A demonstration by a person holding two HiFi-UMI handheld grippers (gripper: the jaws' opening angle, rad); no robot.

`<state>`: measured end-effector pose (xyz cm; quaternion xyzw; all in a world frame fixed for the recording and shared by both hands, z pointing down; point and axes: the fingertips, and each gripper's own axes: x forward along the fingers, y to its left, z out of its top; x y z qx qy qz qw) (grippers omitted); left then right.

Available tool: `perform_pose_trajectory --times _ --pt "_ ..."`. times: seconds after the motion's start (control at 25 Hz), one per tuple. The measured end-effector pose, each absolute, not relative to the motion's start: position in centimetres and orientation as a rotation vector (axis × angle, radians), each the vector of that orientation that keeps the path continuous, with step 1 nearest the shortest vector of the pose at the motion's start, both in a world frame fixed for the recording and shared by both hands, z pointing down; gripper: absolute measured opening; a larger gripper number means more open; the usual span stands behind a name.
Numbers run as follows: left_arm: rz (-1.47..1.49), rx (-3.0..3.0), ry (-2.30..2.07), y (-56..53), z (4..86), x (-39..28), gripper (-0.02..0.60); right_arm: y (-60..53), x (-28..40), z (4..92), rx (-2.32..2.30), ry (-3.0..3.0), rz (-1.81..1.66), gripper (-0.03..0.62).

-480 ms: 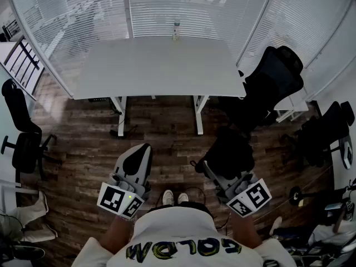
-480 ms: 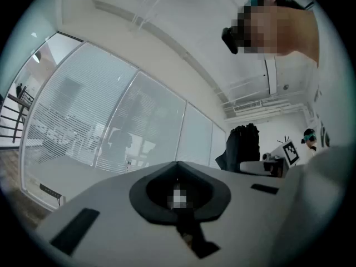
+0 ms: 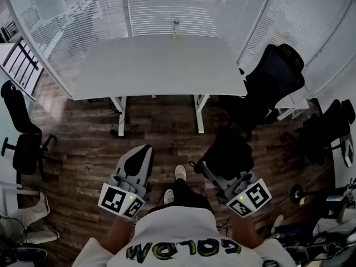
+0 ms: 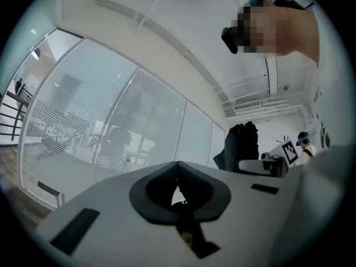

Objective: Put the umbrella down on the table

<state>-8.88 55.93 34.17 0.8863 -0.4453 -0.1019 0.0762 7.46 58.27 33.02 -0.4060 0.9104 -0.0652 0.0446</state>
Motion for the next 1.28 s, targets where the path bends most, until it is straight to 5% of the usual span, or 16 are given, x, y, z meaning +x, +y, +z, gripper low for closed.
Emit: perform_pose_trajectory --times 1.28 --pt "-0.269 2.638 -1.39 30.0 33.7 -0.6 0.011 31.5 16.0 33.0 -1.183 2.775 -0.26 0.268"
